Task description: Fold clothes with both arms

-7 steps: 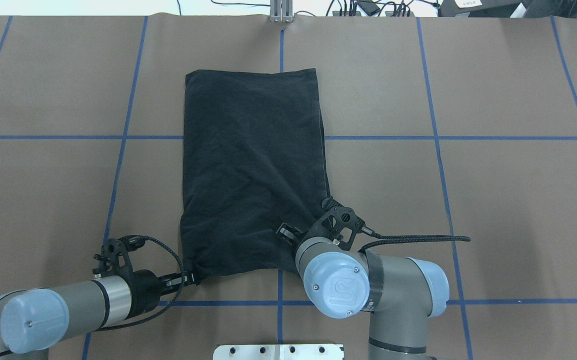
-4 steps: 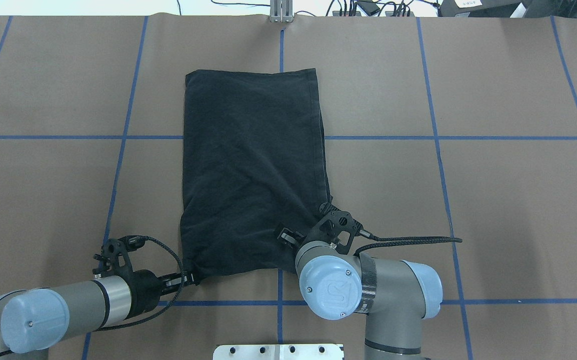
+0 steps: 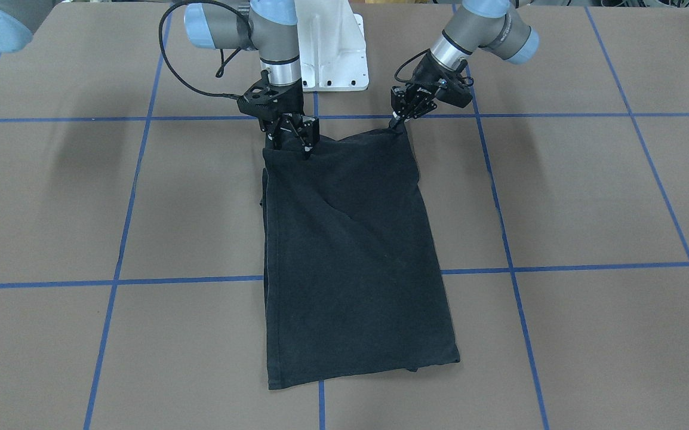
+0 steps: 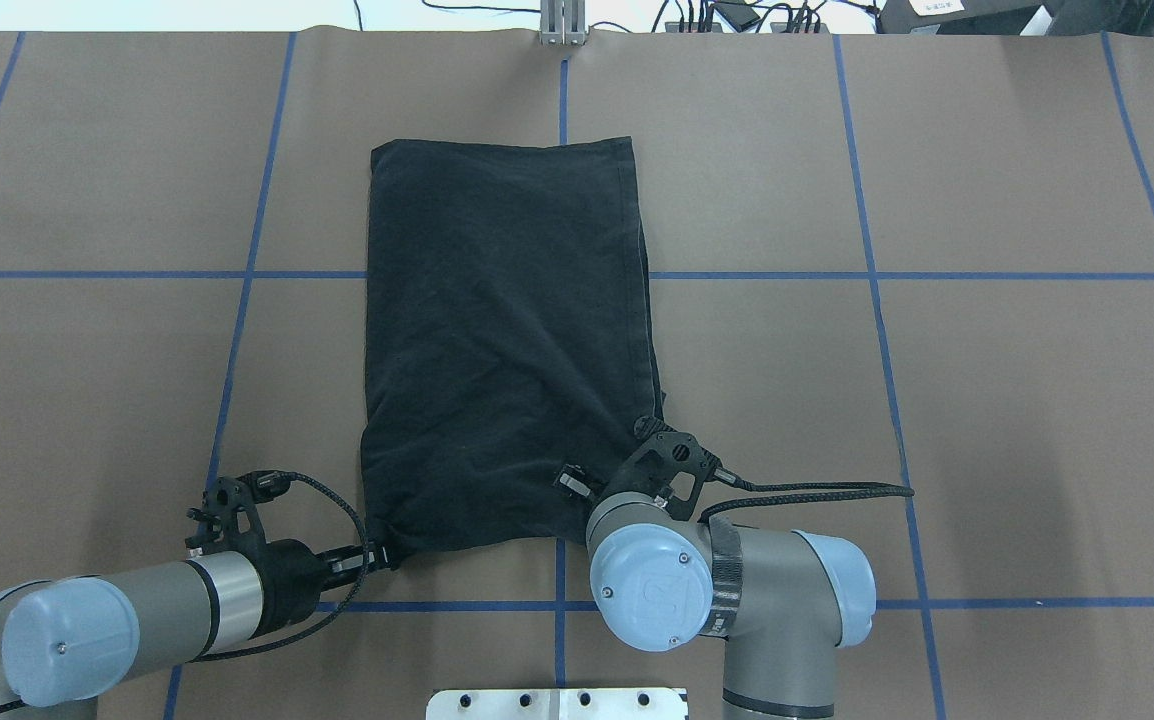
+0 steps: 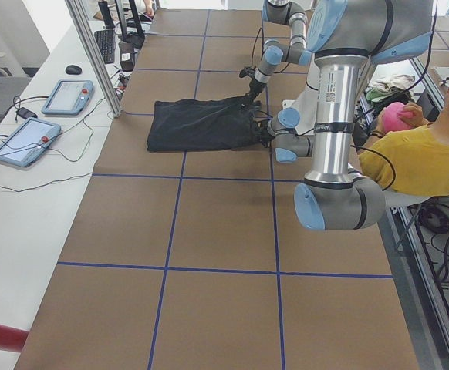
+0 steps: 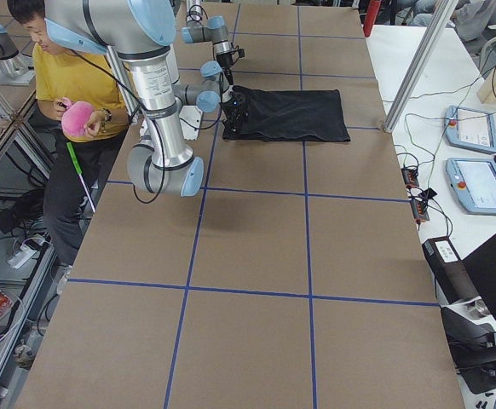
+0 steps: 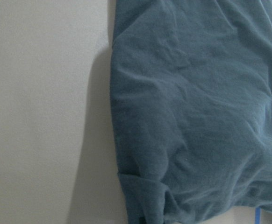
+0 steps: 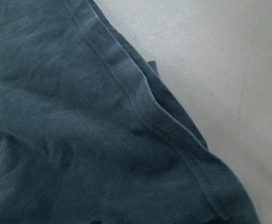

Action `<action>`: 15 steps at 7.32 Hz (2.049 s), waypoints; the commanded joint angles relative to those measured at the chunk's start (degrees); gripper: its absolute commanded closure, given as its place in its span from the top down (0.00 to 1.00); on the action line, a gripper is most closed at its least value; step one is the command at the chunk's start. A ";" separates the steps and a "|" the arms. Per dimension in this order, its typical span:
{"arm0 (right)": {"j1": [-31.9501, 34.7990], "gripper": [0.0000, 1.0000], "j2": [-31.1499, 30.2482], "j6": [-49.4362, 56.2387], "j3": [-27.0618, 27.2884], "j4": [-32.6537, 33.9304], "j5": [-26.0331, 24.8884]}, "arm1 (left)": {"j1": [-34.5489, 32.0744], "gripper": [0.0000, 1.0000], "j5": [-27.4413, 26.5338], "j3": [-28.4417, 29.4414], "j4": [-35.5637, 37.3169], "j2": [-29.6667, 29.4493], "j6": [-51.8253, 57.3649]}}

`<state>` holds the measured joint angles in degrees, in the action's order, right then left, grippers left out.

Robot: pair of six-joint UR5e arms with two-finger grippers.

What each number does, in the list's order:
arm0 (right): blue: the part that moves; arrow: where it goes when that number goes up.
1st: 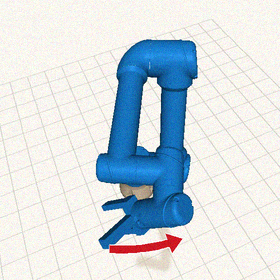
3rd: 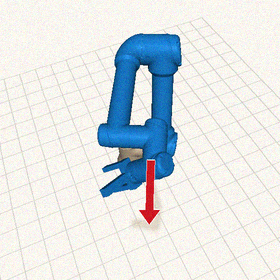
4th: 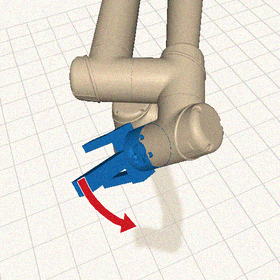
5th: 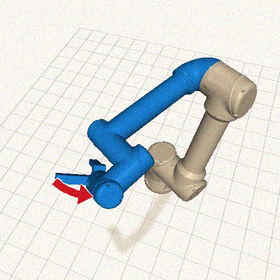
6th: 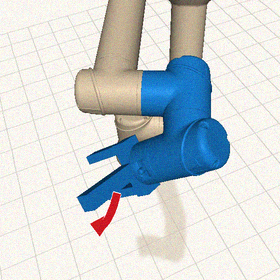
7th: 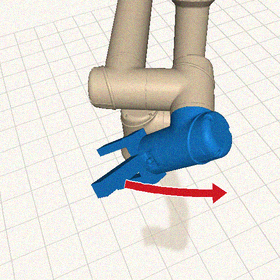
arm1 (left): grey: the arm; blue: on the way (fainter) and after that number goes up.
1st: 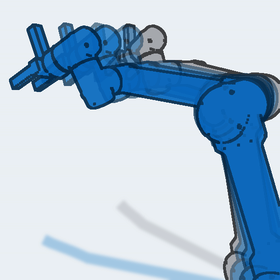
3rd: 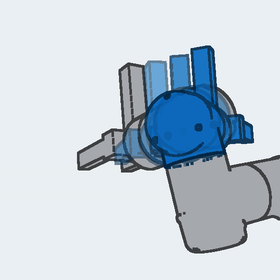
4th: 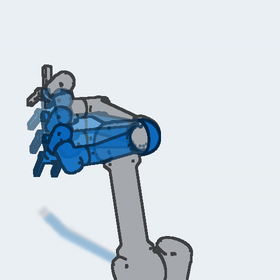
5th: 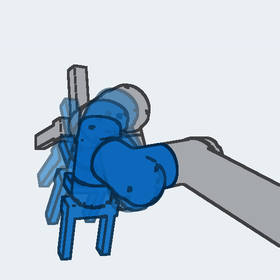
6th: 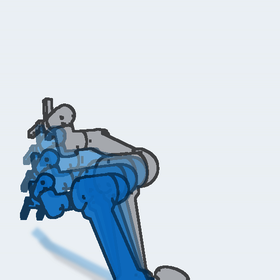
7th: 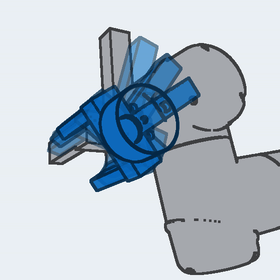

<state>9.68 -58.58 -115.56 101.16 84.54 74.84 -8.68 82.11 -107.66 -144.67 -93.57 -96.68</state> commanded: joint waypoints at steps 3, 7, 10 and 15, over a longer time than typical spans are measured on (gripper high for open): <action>-0.10 0.44 0.14 -0.62 -0.43 -0.07 -0.40 | -0.02 0.00 0.07 0.00 0.00 -0.03 0.00; 0.60 0.00 0.58 -1.51 -0.26 -0.34 -0.84 | -0.02 0.00 0.07 -0.18 0.00 -0.12 0.00; 2.09 0.00 0.49 -0.63 1.23 -0.08 -0.40 | -0.02 0.00 0.24 -0.27 0.00 -0.64 0.00; -6.83 0.00 -8.53 -0.80 21.89 9.55 -1.18 | 0.41 0.00 3.31 -12.09 0.96 1.88 -0.17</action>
<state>7.20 -63.26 -116.14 114.22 89.37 74.30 -8.63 84.08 -115.83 -144.34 -93.05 -96.69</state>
